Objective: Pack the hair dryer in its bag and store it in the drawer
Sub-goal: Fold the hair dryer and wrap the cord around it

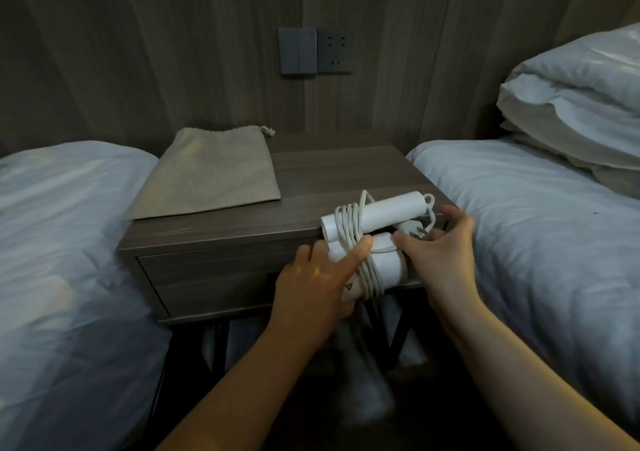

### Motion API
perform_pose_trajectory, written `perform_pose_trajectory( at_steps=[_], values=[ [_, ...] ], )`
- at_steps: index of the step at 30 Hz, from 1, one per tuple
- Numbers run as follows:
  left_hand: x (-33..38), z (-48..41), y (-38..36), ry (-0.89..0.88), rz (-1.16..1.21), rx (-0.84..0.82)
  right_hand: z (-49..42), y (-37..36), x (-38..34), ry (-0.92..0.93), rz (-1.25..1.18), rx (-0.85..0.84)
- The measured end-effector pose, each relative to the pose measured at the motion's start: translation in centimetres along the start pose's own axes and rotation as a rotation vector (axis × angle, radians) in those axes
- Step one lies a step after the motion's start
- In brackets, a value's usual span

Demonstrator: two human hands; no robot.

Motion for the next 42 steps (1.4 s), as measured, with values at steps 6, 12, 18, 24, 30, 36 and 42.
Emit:
perform_pose_trajectory(
  at_steps=[6, 12, 18, 24, 30, 36, 42],
  values=[
    [0.0, 0.0, -0.7, 0.037, 0.049, -0.111, 0.9, 0.3, -2.7, 0.219, 0.235, 0.052],
    [-0.1, -0.1, -0.9, 0.023, 0.029, -0.105, 0.7, 0.0, -3.3, 0.296, 0.44, 0.04],
    [-0.1, -0.1, -0.9, 0.019, -0.005, -0.115, 0.0, -0.1, -3.2, 0.382, 0.592, 0.036],
    [0.2, 0.0, -1.1, 0.011, 0.027, -0.121, 1.1, 0.1, -5.0, 0.501, 0.579, 0.112],
    [0.0, 0.1, -1.3, 0.03, 0.043, -0.147, 2.4, -1.0, -6.4, 0.46, 0.481, -0.028],
    [-0.4, -0.1, -0.9, 0.066, 0.128, -0.185, 2.3, -2.5, -4.8, 0.213, 0.274, -0.269],
    [-1.3, -0.4, 0.8, 0.121, 0.175, -0.144, 2.3, -3.6, -3.3, 0.0, 0.129, -0.461]
  ],
)
Point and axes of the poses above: each hand's wrist, its own z-axis away from the middle knuckle, its own y-axis out of the back of the hand, x = y × z, the point moved 10 cm from there along -z, towards the middle knuckle, and after that the axes turned 8 degrees about -z, right-handed, at the moved point
